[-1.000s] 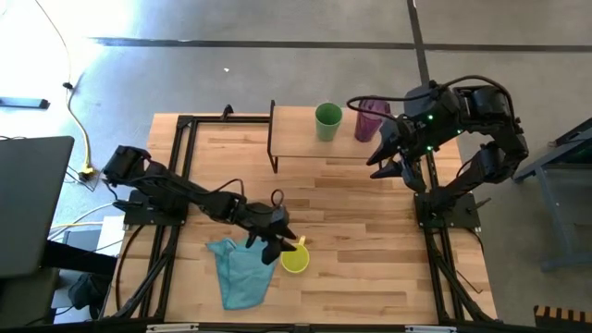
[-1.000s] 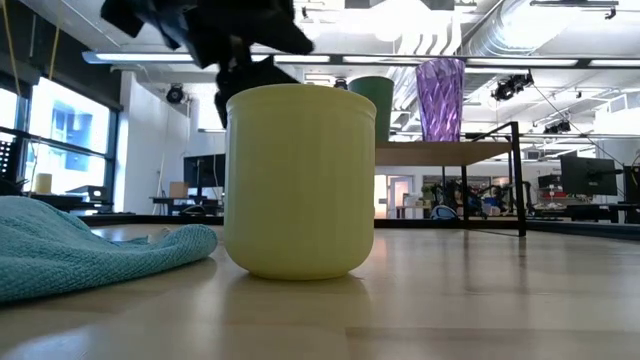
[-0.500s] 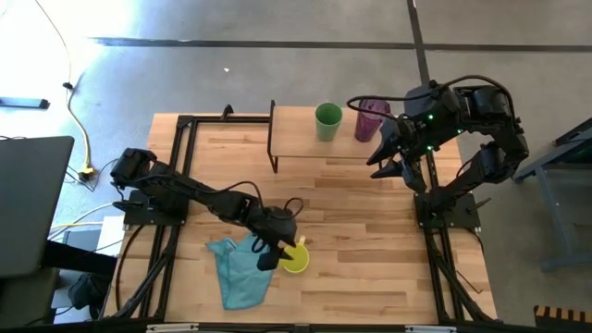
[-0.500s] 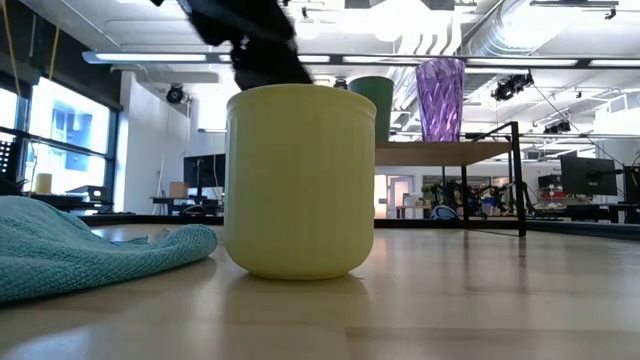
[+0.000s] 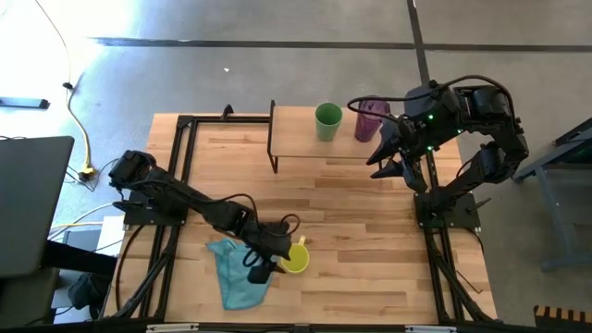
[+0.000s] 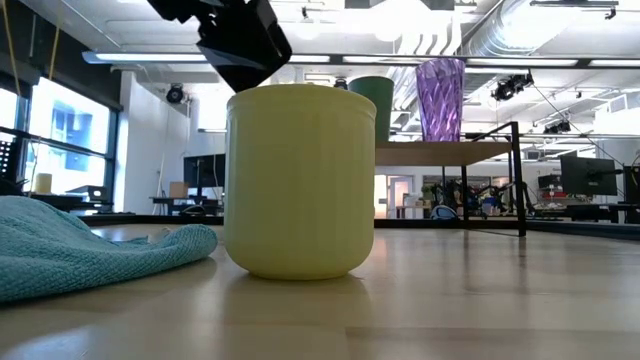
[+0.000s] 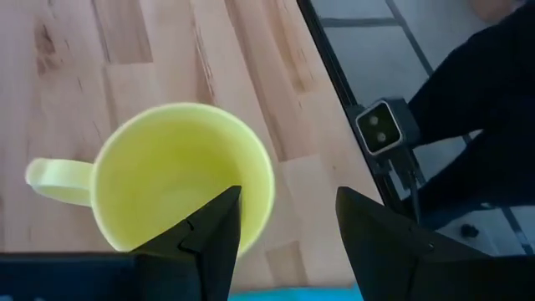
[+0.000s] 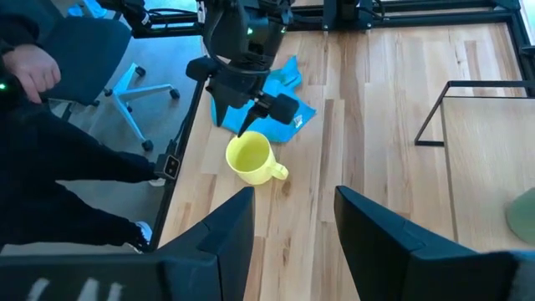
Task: Stack small to large cups/mugs on shelf
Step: Put the yellow mug on the shelf
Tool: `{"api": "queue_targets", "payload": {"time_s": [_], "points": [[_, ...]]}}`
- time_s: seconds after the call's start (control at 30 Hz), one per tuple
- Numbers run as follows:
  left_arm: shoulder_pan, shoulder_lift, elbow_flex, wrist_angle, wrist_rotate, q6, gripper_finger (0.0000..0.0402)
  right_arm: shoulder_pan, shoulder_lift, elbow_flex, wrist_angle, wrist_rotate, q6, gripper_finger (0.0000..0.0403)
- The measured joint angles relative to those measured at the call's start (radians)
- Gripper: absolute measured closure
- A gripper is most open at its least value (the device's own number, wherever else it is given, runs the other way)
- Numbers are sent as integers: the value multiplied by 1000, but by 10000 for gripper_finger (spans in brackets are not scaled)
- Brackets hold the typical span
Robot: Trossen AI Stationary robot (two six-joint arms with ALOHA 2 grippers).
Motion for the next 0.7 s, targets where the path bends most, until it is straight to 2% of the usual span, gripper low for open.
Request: {"api": "queue_targets", "payload": {"time_s": [0.17, 0.5, 0.7], "points": [[2, 0, 0, 12, -35, -7, 218, 0, 0, 0, 0, 0, 4, 247], [-5, 71, -1, 74, 17, -10, 218, 0, 0, 0, 0, 0, 5, 247], [-29, 94, 1, 126, -13, -19, 218, 0, -2, 0, 0, 0, -1, 247]]}}
